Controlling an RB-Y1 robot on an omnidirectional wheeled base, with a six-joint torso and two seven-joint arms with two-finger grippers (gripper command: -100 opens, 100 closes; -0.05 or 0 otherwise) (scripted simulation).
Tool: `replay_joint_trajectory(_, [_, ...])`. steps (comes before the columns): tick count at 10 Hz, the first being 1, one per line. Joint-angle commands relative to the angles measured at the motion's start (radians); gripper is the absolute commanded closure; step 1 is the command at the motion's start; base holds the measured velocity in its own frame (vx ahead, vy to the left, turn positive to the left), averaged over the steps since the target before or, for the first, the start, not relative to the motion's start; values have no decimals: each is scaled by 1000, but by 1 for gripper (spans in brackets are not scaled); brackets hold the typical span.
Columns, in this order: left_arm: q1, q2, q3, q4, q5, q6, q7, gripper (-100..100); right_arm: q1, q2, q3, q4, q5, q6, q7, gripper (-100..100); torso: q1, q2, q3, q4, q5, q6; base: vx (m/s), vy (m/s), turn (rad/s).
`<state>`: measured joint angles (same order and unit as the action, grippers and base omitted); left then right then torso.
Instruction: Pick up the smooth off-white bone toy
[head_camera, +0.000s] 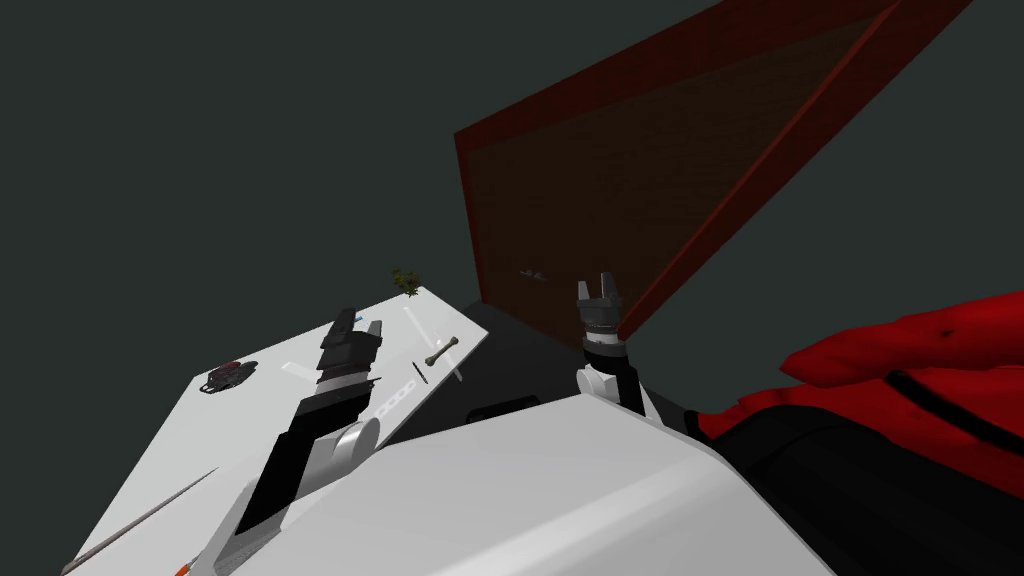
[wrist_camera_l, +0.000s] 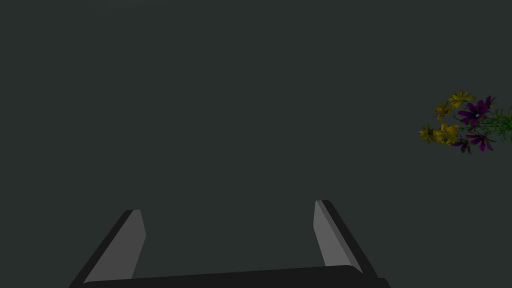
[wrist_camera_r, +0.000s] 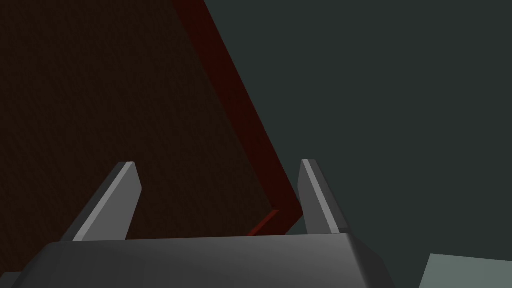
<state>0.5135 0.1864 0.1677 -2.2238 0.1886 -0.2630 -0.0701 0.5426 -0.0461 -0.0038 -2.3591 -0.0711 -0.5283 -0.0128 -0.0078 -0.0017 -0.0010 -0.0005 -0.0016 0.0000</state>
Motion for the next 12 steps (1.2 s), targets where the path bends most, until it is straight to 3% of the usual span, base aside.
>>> replay_joint_trajectory(1, [-3,3,15,9,5,47,4,-100,0,0,0,0,0,0,0,0,0,0,0,0,0,0,9,-110,12])
replay_joint_trajectory(2, [-3,12,45,33,18,76,15,-100,0,0,0,0,0,0,0,0,1,1,0,0,0,0,10,-120,-1])
replay_joint_trajectory(3, [-3,12,45,33,18,97,15,-100,0,0,0,0,0,0,0,0,0,1,1,0,0,0,6,-88,9])
replay_joint_trajectory(5, [-3,27,109,83,46,174,39,-100,0,0,0,0,0,0,0,0,2,1,0,0,0,0,23,-119,3])
replay_joint_trajectory(6, [-3,27,109,83,46,201,39,-100,0,0,0,0,0,0,0,0,-1,0,0,0,0,0,23,-128,14])
replay_joint_trajectory(7, [-4,33,140,110,60,230,50,-100,0,0,0,0,0,0,0,0,0,0,0,0,-1,0,34,-135,-1])
replay_joint_trajectory(9, [-4,33,140,110,60,258,50,-100,0,0,0,0,0,0,0,0,1,0,0,0,0,0,18,-64,5])
replay_joint_trajectory(10, [-5,39,171,138,74,299,62,-100,0,0,0,0,0,0,0,0,5,1,0,0,1,0,20,-54,-10])
replay_joint_trajectory(11, [-5,39,171,138,74,312,62,-100,0,0,0,0,0,0,0,0,5,0,0,0,1,0,24,-72,9])
replay_joint_trajectory(12, [-6,45,202,167,89,342,73,-100,0,0,0,0,0,0,0,0,4,0,0,0,1,0,28,-117,-3])
